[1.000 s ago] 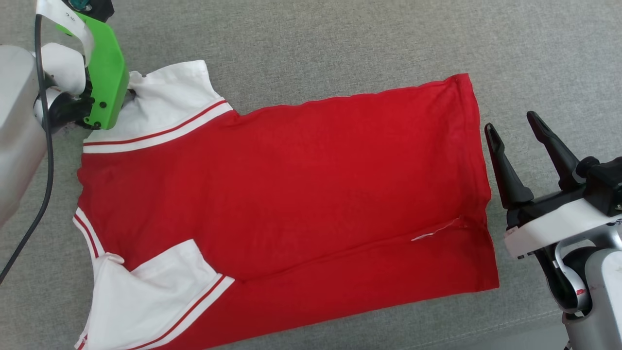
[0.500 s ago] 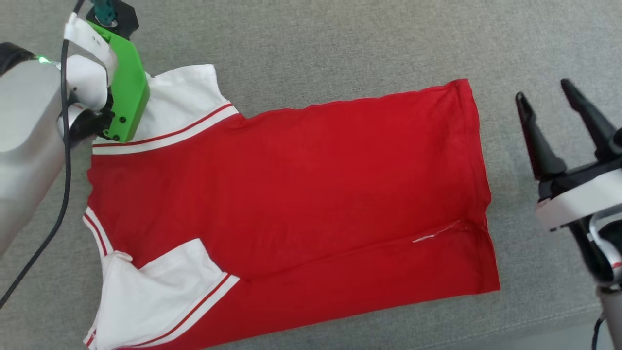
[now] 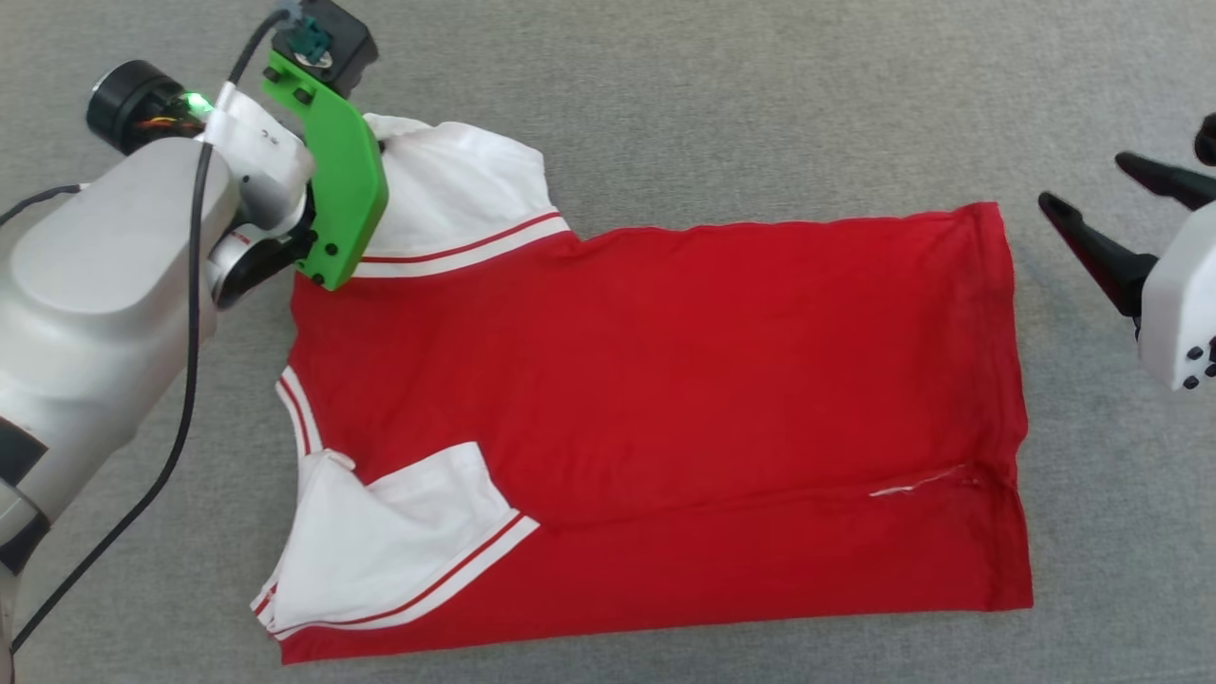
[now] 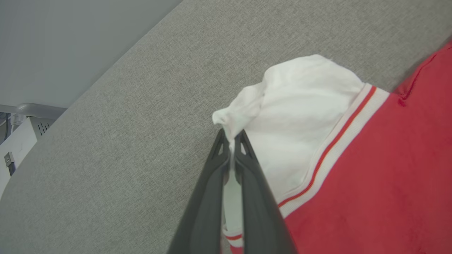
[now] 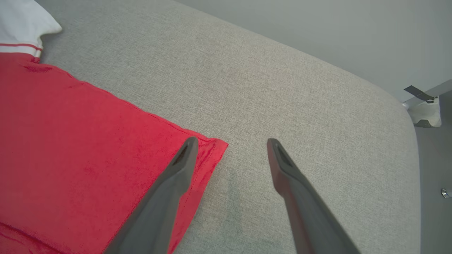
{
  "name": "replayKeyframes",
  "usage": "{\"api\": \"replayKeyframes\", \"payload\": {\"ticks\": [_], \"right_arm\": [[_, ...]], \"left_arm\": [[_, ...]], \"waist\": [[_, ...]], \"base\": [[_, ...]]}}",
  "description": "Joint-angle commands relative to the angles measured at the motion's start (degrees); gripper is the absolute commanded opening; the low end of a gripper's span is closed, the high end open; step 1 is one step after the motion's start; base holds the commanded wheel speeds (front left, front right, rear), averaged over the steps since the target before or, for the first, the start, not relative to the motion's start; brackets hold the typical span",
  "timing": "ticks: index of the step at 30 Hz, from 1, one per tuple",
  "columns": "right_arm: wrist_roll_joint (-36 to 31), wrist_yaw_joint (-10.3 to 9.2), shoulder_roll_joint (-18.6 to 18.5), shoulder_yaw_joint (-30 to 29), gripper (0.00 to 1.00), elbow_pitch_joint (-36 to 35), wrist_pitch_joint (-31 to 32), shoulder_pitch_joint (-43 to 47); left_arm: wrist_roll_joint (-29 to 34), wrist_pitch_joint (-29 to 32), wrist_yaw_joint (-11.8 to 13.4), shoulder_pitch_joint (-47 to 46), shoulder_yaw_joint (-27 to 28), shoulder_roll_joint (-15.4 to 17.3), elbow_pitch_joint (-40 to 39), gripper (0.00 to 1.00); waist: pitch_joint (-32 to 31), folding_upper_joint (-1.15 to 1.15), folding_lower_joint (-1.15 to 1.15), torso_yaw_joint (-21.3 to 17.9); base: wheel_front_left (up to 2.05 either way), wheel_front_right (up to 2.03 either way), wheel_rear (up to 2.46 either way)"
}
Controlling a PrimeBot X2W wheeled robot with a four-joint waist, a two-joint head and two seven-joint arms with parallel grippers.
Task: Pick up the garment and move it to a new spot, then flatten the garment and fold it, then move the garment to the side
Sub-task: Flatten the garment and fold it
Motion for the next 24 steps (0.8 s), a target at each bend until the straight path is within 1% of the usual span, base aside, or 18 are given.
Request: {"api": "replayKeyframes", "payload": {"ticks": [1, 4, 6, 10, 13, 17, 22, 24], "right_arm": [[1.8, -0.04, -0.6, 1.4, 1.0, 0.6, 2.5, -1.7], [5.2, -0.04, -2.0, 4.4, 1.0, 2.8, 9.5, -4.5], [6.3, -0.04, -2.3, 5.7, 1.0, 4.7, 13.1, -6.2], [7.8, -0.04, -1.9, 7.6, 1.0, 8.8, 17.7, -8.7], [7.2, -0.04, -1.1, 9.3, 1.0, 12.7, 18.3, -10.5], [6.7, -0.04, 0.4, 10.2, 1.0, 17.0, 17.3, -12.2], [6.7, -0.04, 2.2, 12.1, 1.0, 20.9, 16.0, -13.0], [6.8, -0.04, 2.5, 13.8, 1.0, 22.0, 15.9, -12.7]], "left_arm": [[0.4, -0.8, -0.1, -0.6, -0.3, -0.5, -0.5, 0.0], [1.4, -2.4, -0.1, -1.3, -0.5, -1.1, -1.4, 0.0], [2.1, -3.1, -0.1, -1.6, -0.6, -1.4, -1.9, 0.0], [3.0, -4.6, -0.1, -2.3, -0.7, -2.2, -2.9, 0.0], [3.1, -5.7, -0.1, -2.9, -0.8, -2.7, -3.6, 0.0], [3.4, -6.4, -0.1, -4.2, -0.8, -3.3, -3.9, 0.0], [3.6, -7.4, -0.1, -5.2, -0.8, -4.1, -3.6, 0.0], [3.7, -7.7, -0.1, -5.3, -0.8, -4.3, -3.5, 0.0]], "waist": [[-1.0, 0.0, 0.0, 1.8], [-1.0, 0.0, 0.0, 2.9], [-0.9, 0.0, 0.0, 3.6], [-0.3, 0.0, 0.0, 5.0], [0.6, 0.0, 0.0, 5.8], [2.3, 0.0, 0.0, 6.7], [3.8, 0.0, 0.0, 7.4], [4.3, 0.0, 0.0, 7.7]], "base": [[0.0, 0.0, 0.0], [0.0, 0.0, 0.0], [0.0, 0.0, 0.0], [0.0, 0.0, 0.0], [0.0, 0.0, 0.0], [0.0, 0.0, 0.0], [0.0, 0.0, 0.0], [0.0, 0.0, 0.0]]}}
